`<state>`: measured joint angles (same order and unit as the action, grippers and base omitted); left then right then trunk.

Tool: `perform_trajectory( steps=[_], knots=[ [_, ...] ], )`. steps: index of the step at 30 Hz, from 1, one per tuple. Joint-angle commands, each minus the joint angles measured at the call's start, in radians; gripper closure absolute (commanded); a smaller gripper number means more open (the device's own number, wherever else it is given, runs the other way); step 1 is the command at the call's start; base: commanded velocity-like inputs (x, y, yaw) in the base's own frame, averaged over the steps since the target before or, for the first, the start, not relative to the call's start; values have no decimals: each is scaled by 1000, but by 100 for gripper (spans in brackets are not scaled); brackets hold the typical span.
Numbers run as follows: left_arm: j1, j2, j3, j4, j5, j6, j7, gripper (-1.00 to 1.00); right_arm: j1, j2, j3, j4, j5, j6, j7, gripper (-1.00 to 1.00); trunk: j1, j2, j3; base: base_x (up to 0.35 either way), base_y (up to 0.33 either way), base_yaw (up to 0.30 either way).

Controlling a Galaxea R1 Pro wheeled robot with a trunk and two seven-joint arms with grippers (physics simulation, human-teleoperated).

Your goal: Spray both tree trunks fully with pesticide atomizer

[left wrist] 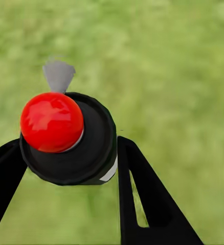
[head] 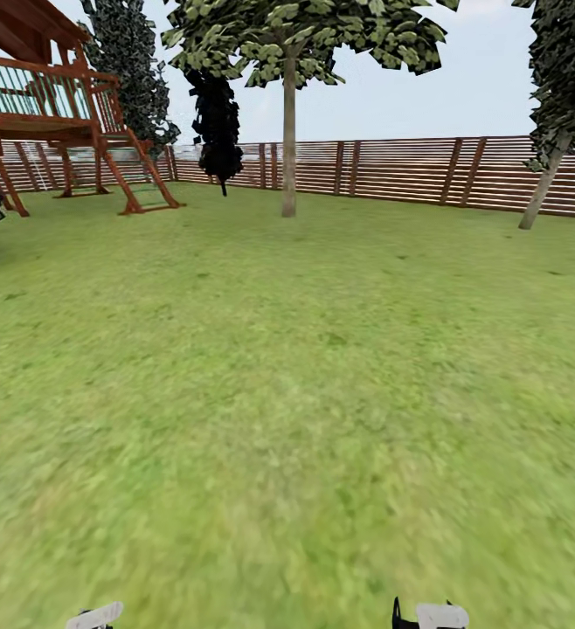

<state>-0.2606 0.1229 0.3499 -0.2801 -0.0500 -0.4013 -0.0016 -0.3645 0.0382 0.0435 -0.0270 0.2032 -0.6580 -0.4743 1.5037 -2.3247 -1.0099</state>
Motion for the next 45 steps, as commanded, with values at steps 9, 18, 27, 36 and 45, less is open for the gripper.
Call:
perform_trajectory(
  steps=[9,18,27,36,45],
  knots=[
    [-1,0,4,1,-5,-4,0,100,-1,0,4,1,7,1,-10,-100,0,0,-1,339,0,0],
    [-1,0,4,1,-5,-4,0,100,-1,0,4,1,7,1,-10,-100,0,0,-1,339,0,0],
    [-1,0,4,1,-5,-4,0,100,-1,0,4,1,7,1,-10,-100,0,0,-1,339,0,0],
    [-1,0,4,1,-5,-4,0,100,-1,0,4,1,7,1,-10,-100,0,0,-1,339,0,0],
    [-1,0,4,1,-5,-4,0,100,-1,0,4,1,7,1,-10,-100,0,0,-1,339,0,0]
  ],
)
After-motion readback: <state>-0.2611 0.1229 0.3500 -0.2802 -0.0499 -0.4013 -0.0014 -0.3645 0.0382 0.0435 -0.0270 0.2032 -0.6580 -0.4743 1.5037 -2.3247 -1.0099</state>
